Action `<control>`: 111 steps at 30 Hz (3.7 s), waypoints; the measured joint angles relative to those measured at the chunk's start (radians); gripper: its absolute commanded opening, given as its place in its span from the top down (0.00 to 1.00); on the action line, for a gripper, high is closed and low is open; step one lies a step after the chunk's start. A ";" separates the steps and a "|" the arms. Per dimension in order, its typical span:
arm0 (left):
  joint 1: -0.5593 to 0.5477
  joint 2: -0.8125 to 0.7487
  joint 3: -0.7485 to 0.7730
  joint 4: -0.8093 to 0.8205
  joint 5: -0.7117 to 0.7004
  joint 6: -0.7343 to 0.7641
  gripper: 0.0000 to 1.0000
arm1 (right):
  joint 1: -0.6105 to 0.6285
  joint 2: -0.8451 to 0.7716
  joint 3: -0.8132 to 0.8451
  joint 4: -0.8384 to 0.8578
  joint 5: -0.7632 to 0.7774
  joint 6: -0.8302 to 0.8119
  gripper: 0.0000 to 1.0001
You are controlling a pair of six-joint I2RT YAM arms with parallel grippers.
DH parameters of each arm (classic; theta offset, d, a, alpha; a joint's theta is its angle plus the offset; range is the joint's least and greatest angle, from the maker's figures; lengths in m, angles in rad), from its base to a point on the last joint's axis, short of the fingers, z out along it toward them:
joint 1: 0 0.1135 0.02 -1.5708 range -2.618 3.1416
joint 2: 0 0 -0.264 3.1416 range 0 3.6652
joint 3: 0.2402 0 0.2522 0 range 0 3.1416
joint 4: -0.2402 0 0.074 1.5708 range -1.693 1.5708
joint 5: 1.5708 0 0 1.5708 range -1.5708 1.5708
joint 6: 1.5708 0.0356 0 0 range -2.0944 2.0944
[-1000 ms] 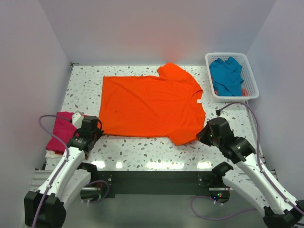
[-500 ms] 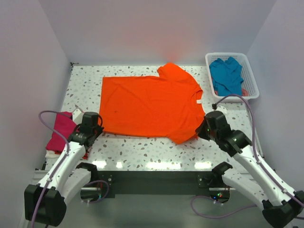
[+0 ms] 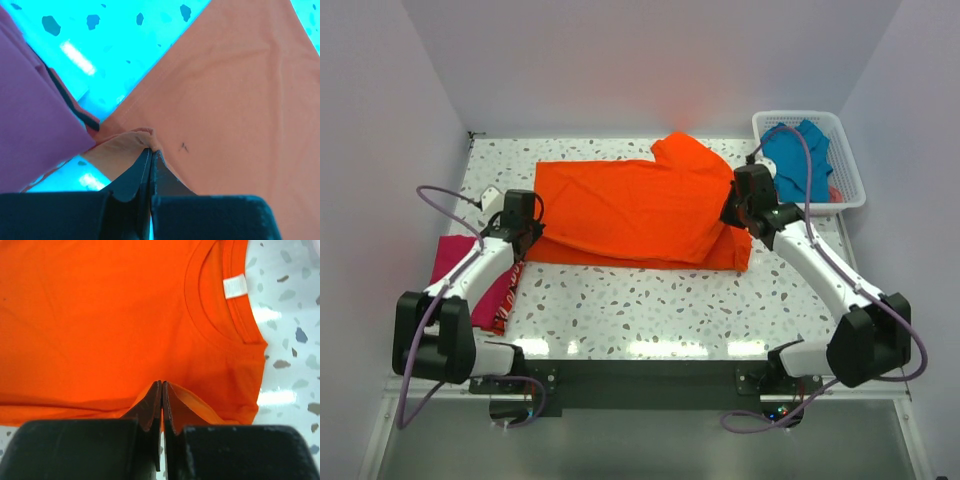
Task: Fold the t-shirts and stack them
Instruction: Fold the tshirt
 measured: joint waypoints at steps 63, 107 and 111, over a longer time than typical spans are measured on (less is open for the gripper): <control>0.165 0.454 0.231 0.230 0.191 0.035 0.98 | -0.161 0.506 0.447 0.139 -0.057 -0.199 1.00; 0.001 0.270 0.030 0.245 0.138 0.033 0.57 | 0.002 0.673 0.336 0.170 -0.124 -0.077 0.56; 0.001 0.270 0.030 0.253 0.138 0.033 0.57 | 0.003 0.703 0.349 0.169 -0.124 -0.074 0.52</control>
